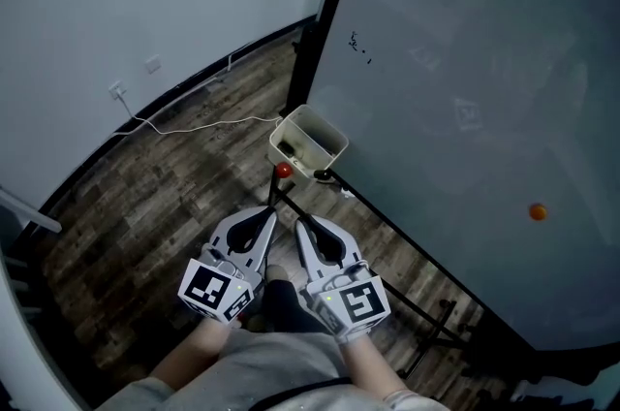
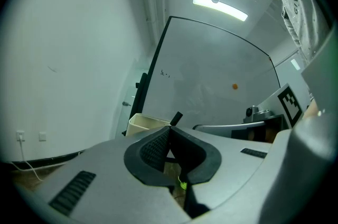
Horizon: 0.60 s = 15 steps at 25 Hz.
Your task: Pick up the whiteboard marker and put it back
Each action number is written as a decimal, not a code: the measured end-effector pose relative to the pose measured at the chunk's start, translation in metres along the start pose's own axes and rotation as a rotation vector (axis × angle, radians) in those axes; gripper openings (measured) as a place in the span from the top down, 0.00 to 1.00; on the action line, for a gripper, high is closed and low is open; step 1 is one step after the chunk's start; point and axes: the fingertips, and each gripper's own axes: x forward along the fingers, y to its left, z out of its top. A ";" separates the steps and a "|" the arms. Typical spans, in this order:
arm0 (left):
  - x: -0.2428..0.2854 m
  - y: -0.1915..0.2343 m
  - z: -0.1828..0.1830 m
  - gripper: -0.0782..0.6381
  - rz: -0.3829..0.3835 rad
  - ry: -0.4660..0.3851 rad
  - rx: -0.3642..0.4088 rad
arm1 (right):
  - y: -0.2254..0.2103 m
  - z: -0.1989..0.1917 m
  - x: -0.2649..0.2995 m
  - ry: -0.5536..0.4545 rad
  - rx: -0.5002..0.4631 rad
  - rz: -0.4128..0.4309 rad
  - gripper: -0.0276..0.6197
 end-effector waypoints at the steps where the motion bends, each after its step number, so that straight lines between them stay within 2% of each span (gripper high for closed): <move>1: 0.006 0.001 0.000 0.87 -0.004 0.001 -0.001 | -0.006 -0.001 0.002 0.005 0.005 -0.004 0.92; 5: 0.022 0.008 -0.002 0.87 -0.013 0.006 -0.001 | -0.027 -0.002 0.009 0.021 0.025 -0.017 0.91; 7: 0.029 0.011 -0.004 0.87 -0.014 0.011 0.004 | -0.034 0.003 0.013 0.003 0.029 -0.012 0.82; 15: 0.050 0.029 -0.006 0.87 0.010 0.013 -0.002 | -0.057 0.017 0.031 -0.024 -0.006 0.005 0.76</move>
